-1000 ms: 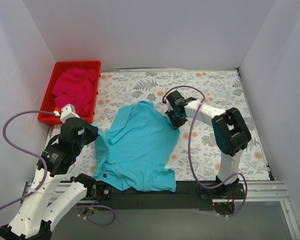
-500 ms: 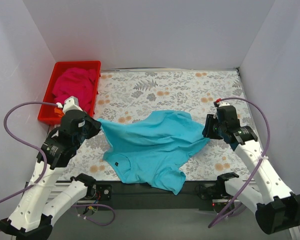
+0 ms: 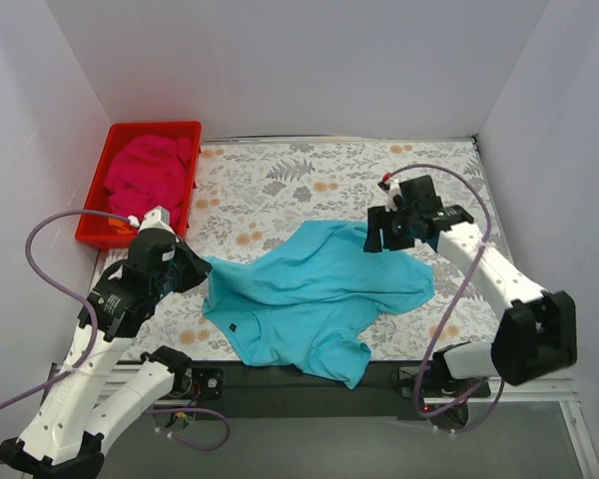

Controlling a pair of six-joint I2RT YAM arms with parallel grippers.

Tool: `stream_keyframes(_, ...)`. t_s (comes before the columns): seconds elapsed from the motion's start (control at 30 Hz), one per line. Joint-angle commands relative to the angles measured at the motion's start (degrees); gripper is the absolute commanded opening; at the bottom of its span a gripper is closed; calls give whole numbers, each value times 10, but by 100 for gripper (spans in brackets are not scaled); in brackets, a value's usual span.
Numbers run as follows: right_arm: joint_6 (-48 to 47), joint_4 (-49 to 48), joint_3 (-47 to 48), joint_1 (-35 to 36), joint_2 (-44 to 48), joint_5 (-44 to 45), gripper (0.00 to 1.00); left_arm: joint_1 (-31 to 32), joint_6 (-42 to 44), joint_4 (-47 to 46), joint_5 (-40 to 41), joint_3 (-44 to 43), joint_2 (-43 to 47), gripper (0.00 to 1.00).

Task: Fold and stack the t-shirts
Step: Flatten the tshirt out

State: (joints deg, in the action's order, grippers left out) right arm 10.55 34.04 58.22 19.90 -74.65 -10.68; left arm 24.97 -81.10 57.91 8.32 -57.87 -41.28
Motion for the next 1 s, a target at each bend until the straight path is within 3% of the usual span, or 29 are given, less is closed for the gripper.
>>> stream_keyframes(0.0,-72,-57,91,30,-79,-29,55,-1,-5,26,0,-11,10,0)
stream_keyframes(0.33,-174,-63,266,94,-339,23,55,0,-4,30,-11,3,15,0)
stream_keyframes(0.83,-210,-67,372,105,-496,77,59,-1,-6,25,-7,12,16,0)
stream_keyframes(0.9,-211,-64,372,105,-504,77,56,0,-5,24,-5,12,14,0)
stream_keyframes(0.97,-213,-64,371,106,-510,77,40,-1,0,22,-1,12,9,0)
